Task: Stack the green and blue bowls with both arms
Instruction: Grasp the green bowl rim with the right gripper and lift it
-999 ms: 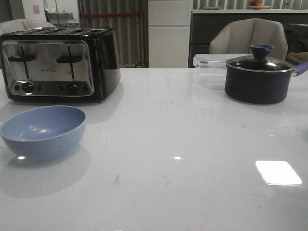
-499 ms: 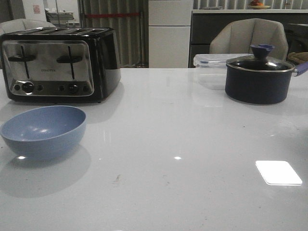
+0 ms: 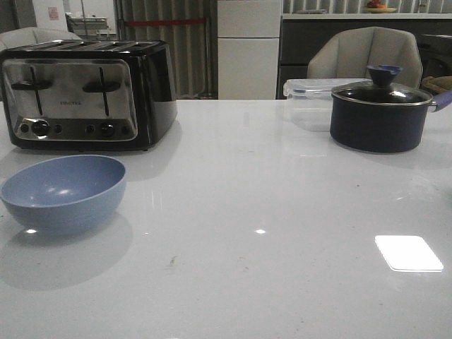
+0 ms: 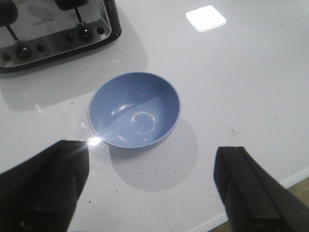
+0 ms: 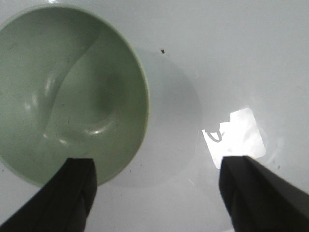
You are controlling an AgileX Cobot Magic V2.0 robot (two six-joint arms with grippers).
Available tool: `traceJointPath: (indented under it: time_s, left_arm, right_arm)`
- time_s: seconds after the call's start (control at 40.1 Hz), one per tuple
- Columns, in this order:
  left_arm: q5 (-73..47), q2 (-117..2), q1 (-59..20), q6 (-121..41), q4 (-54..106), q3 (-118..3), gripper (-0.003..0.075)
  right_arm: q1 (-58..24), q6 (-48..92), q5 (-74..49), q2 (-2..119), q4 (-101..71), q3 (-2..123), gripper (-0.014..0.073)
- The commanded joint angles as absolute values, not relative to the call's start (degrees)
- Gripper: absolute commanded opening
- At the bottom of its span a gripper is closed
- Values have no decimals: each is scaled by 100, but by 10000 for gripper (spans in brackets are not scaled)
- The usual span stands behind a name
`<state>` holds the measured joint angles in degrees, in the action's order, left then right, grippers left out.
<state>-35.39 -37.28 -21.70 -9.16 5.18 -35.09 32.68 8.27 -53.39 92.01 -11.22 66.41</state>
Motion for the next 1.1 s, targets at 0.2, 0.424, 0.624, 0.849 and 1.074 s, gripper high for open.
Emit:
traceJointPath:
  time_s: [0.2,0.424,0.624,0.849,1.074]
  left_arm:
    - [-3085,-3753,-2223,-926,579,-3705,583]
    - [-3074,-3753,-2223,-926,579,-3705,583]
    - [-3074,-3753,-2223,-926,579,-3705,583]
    - [-3074,-3753,-2223,-926,568,-3705,583]
    - [-3074,-3753,-2223,-926,568,-3705,583]
  right_arm:
    - [3114,992,-4815,10003,-1242,7231,619]
    - [2988,1062,-4465,10375,-1251,7243,479]
    - [2955,1062,-4319,10427,-1285,7243,291]
    - [2949,1062,-4397,10386,-1293,7243,155]
    - [2773,1251,-4381,9810,-1300,7243,93]
